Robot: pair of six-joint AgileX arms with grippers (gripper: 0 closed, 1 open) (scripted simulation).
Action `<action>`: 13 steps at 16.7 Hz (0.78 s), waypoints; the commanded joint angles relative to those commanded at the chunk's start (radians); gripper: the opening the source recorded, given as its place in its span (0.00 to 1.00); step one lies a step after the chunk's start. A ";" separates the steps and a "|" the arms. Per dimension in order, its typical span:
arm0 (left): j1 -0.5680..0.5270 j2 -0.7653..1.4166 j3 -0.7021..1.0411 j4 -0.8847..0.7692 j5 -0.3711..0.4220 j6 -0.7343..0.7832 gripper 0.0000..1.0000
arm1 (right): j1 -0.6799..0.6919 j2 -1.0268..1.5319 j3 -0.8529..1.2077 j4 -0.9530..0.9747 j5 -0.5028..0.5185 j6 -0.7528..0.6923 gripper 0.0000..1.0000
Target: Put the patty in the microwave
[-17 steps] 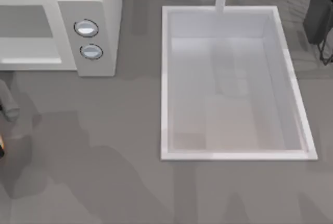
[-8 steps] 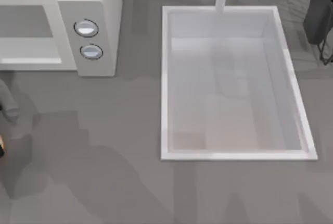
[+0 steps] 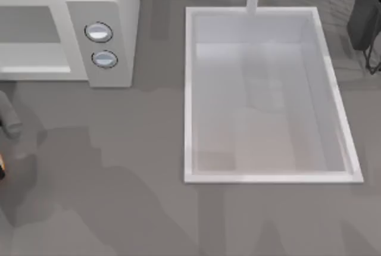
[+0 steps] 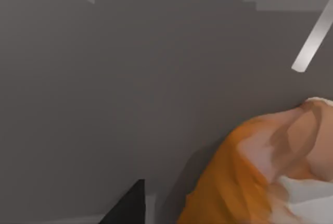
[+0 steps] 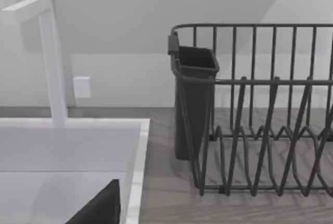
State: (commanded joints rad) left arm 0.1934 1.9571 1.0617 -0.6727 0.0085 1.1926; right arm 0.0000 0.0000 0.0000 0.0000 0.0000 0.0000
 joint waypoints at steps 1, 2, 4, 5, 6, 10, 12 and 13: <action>0.002 -0.069 0.008 -0.078 -0.003 -0.017 0.00 | 0.000 0.000 0.000 0.000 0.000 0.000 1.00; 0.002 -0.071 0.009 -0.081 -0.003 -0.018 0.00 | 0.000 0.000 0.000 0.000 0.000 0.000 1.00; 0.007 -0.084 0.030 -0.115 -0.002 -0.021 0.00 | 0.000 0.000 0.000 0.000 0.000 0.000 1.00; 0.009 -0.095 0.049 -0.145 0.000 -0.022 0.00 | 0.000 0.000 0.000 0.000 0.000 0.000 1.00; 0.011 -0.107 0.071 -0.183 0.002 -0.022 0.00 | 0.000 0.000 0.000 0.000 0.000 0.000 1.00; 0.004 -0.164 0.174 -0.351 0.009 -0.021 0.00 | 0.000 0.000 0.000 0.000 0.000 0.000 1.00; 0.000 -0.192 0.220 -0.421 0.006 -0.021 0.00 | 0.000 0.000 0.000 0.000 0.000 0.000 1.00; -0.001 -0.203 0.237 -0.446 0.002 -0.022 0.00 | 0.000 0.000 0.000 0.000 0.000 0.000 1.00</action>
State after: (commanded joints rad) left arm 0.1927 1.7539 1.2991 -1.1190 0.0103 1.1707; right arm 0.0000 0.0000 0.0000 0.0000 0.0000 0.0000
